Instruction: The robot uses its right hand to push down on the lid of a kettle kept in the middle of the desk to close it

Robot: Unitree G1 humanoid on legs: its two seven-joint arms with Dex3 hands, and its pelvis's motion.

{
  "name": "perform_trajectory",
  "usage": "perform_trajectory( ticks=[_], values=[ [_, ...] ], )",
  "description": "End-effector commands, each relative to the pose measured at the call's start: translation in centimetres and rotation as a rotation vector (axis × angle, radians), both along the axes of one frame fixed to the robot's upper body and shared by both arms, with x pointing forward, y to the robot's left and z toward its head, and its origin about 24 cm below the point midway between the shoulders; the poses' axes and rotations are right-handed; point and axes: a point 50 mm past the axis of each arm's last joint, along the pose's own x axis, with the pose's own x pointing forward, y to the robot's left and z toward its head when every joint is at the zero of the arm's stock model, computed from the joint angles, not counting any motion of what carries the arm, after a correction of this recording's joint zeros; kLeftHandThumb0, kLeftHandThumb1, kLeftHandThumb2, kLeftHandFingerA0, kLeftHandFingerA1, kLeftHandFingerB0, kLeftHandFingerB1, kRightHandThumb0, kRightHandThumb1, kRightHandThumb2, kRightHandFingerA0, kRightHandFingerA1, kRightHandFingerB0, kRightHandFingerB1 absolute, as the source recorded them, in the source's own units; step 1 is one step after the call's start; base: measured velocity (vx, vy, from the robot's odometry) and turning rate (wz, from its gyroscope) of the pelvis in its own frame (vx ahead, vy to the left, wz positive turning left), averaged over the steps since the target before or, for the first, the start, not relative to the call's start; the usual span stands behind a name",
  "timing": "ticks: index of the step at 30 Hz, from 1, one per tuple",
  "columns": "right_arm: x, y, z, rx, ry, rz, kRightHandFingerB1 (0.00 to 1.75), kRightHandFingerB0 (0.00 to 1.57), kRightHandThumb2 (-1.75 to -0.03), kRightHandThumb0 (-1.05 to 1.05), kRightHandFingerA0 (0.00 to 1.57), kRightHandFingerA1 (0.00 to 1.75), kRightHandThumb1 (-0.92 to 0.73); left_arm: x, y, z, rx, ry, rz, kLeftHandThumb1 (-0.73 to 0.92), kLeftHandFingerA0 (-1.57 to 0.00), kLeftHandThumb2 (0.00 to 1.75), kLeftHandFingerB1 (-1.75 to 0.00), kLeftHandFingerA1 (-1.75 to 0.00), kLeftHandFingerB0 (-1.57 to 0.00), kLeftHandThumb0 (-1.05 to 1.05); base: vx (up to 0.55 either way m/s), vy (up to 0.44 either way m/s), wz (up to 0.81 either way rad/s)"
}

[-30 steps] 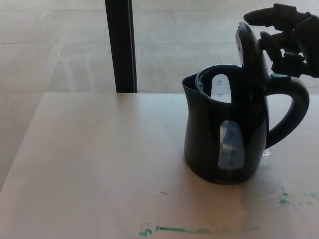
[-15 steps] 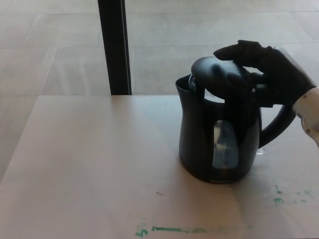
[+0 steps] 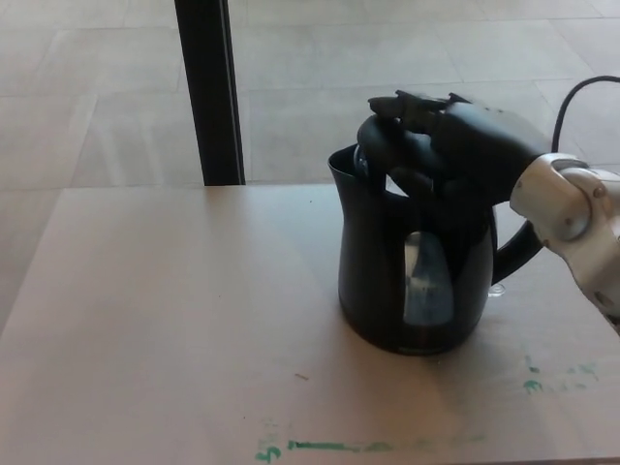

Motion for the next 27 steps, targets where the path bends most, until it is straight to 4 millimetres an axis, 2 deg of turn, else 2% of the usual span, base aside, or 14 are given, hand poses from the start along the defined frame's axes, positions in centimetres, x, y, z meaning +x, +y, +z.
perform_trajectory(
  ticks=[1,9,10,11,12,14,17,19,20,21,23,24,25,27],
  values=[
    [-0.8,1.8,-2.0,-0.279,0.083,0.096,0.24,0.07,-1.23,-0.93,0.07,0.25,-0.8,0.5,1.7,1.4,0.06,-0.023,0.017,0.8,-0.49,0.85,-0.45,-0.52,-0.39,-0.94,0.0,0.0,0.0],
    [-2.5,-0.2,-7.6,-0.191,0.205,0.027,0.25,0.07,-1.2,-0.9,0.07,0.22,-0.82,0.5,1.6,1.4,0.029,-0.026,0.004,0.92,-0.46,0.74,-0.39,-0.45,-0.39,-0.89,0.0,0.0,0.0],
    [-2.8,-0.4,-8.7,-0.178,0.232,0.009,0.25,0.07,-1.2,-0.9,0.07,0.22,-0.81,0.5,1.6,1.3,0.033,-0.026,0.001,0.75,-0.4,1.14,-0.5,-0.56,-0.32,-0.86,0.0,0.0,0.0],
    [-3.0,-0.5,-9.3,-0.165,0.24,-0.002,0.24,0.07,-1.23,-0.91,0.07,0.2,-0.83,0.5,1.6,1.3,0.035,-0.027,0.0,0.92,-0.46,0.74,-0.39,-0.47,-0.37,-0.89,0.0,0.0,0.0],
    [-3.2,-0.6,-10.2,-0.143,0.253,-0.017,0.24,0.07,-1.22,-0.91,0.07,0.2,-0.82,0.6,1.6,1.4,0.034,-0.029,-0.003,0.75,-0.39,1.14,-0.51,-0.55,-0.33,-0.84,0.0,0.0,0.0],
    [-3.6,-0.7,-11.8,-0.104,0.285,-0.055,0.2,0.05,-1.24,-0.93,0.05,0.16,-0.84,0.8,1.6,1.4,0.027,-0.037,-0.007,0.78,-0.38,1.17,-0.49,-0.56,-0.28,-0.87,0.0,0.0,0.0],
    [-4.6,-0.7,-14.2,0.014,0.373,-0.116,0.22,0.0,-1.24,-0.86,0.0,0.19,-0.8,1.2,1.5,1.5,0.032,-0.039,-0.009,0.76,-0.4,1.13,-0.52,-0.56,-0.34,-0.85,0.0,0.0,0.0],
    [-5.1,-0.5,-15.3,0.044,0.4,-0.13,0.16,0.0,-0.84,-0.9,0.0,0.2,-0.92,1.5,1.5,1.6,0.04,-0.041,-0.023,0.92,-0.46,0.75,-0.4,-0.46,-0.38,-0.88,0.0,0.0,0.0],
    [-5.4,-0.3,-16.0,0.071,0.418,-0.136,0.22,0.0,-1.25,-0.88,0.0,0.21,-0.81,1.5,1.5,1.6,0.038,-0.044,-0.015,0.76,-0.4,1.14,-0.5,-0.56,-0.33,-0.84,0.0,0.0,0.0],
    [-5.9,0.2,-16.9,0.073,0.424,-0.134,0.21,0.0,-1.25,-0.9,0.0,0.19,-0.83,1.5,1.6,1.6,0.049,-0.043,-0.033,0.92,-0.49,0.75,-0.41,-0.5,-0.4,-0.89,0.0,0.0,0.0],
    [-6.0,0.2,-17.1,0.075,0.427,-0.138,0.2,0.0,-1.25,-0.91,0.0,0.19,-0.84,1.6,1.6,1.7,0.05,-0.04,-0.04,0.76,-0.43,1.13,-0.52,-0.57,-0.35,-0.85,0.0,0.0,0.0],
    [-6.3,0.6,-17.6,0.062,0.428,-0.121,0.21,0.0,-1.26,-0.9,0.0,0.2,-0.83,1.7,1.6,1.7,0.045,-0.042,-0.032,0.92,-0.47,0.75,-0.4,-0.48,-0.38,-0.92,0.0,0.0,0.0],
    [-6.5,0.8,-17.7,0.049,0.419,-0.108,0.19,0.0,-1.26,-0.91,0.0,0.18,-0.84,1.8,1.6,1.7,0.037,-0.052,-0.028,0.75,-0.4,1.13,-0.51,-0.56,-0.33,-0.87,0.0,0.0,0.0],
    [-6.4,1.0,-17.6,0.027,0.412,-0.094,0.2,0.0,-1.25,-0.9,0.0,0.18,-0.84,1.9,1.6,1.7,0.019,-0.065,-0.019,0.81,-0.44,0.84,-0.43,-0.5,-0.33,-0.97,0.0,0.0,0.0]
  ],
)
